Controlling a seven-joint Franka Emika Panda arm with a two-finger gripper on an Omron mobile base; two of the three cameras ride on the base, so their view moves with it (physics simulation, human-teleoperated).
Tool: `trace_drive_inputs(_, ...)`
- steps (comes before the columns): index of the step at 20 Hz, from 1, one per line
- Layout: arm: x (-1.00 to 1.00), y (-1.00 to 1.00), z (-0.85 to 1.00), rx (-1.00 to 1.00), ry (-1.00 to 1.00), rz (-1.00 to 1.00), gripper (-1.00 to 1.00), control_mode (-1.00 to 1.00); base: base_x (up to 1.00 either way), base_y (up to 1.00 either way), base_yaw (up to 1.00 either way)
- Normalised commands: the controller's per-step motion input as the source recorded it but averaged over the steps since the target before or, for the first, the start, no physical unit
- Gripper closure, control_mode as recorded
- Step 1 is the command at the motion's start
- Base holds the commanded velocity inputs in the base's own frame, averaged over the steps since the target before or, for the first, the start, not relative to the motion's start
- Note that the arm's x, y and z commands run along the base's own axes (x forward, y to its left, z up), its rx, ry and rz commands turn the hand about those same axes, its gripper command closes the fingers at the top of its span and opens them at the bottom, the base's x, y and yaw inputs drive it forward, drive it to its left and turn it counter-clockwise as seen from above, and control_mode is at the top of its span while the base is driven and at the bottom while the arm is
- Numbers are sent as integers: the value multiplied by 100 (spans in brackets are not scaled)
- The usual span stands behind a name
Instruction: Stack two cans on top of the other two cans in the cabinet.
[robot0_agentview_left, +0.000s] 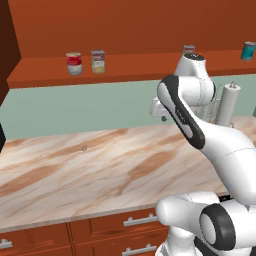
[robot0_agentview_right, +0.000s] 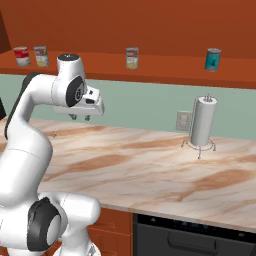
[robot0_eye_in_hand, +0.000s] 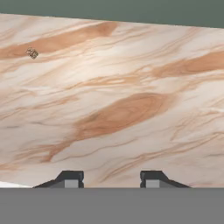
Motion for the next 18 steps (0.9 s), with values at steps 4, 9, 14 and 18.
trace_drive_inputs(4,-14,0,-1,0,-1,0,-100,-100,0,0,0)
trace_drive_inputs(9,-38,0,-2,4,-35,7,-100,-100,0,0,0)
trace_drive_inputs(14,-24,21,21,8,-50,-4,-100,-100,0,0,0)
trace_drive_inputs(18,-8,44,38,1,-36,-12,-100,-100,0,0,0)
